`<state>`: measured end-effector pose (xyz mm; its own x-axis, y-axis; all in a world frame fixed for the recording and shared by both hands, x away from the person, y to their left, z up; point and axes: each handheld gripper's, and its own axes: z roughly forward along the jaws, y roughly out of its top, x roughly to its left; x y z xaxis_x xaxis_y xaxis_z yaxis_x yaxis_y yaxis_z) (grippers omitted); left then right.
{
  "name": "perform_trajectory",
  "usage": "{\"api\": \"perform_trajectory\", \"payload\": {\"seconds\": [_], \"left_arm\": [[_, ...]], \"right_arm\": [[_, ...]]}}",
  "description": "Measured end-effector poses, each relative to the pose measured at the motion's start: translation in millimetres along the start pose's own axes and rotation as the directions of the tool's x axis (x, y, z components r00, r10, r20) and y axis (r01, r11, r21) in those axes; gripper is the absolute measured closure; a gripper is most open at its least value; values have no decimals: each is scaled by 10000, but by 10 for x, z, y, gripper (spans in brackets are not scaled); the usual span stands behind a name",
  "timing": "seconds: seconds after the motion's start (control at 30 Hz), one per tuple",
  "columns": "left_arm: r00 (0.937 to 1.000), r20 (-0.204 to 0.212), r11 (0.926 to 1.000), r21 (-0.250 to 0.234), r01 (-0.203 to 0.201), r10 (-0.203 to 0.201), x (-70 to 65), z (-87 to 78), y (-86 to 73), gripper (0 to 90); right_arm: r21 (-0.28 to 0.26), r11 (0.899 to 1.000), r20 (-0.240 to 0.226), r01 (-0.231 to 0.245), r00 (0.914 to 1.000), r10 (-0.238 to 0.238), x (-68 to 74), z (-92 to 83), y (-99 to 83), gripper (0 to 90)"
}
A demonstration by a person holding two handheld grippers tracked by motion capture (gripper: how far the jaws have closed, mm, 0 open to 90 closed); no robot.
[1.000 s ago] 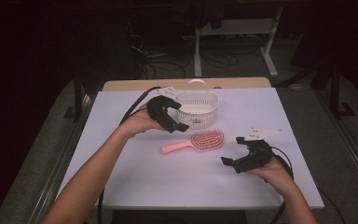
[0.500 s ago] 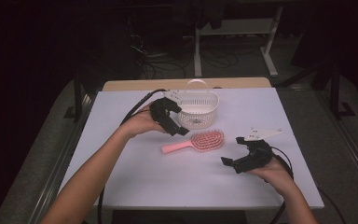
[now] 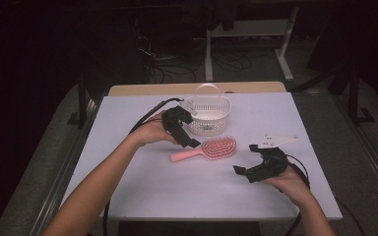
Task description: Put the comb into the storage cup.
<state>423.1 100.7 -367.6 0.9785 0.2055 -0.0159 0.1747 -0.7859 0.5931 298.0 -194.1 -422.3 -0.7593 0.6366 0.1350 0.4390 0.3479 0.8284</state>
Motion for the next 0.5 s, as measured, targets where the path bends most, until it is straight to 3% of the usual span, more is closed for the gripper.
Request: {"api": "perform_trajectory", "payload": {"seconds": [0.5], "left_arm": [[9998,147,9982,591,-133,125,-34,140,-4,5]], "right_arm": [[6,10000,-10,13,10000,-13,1,-3,-1,0]]}}
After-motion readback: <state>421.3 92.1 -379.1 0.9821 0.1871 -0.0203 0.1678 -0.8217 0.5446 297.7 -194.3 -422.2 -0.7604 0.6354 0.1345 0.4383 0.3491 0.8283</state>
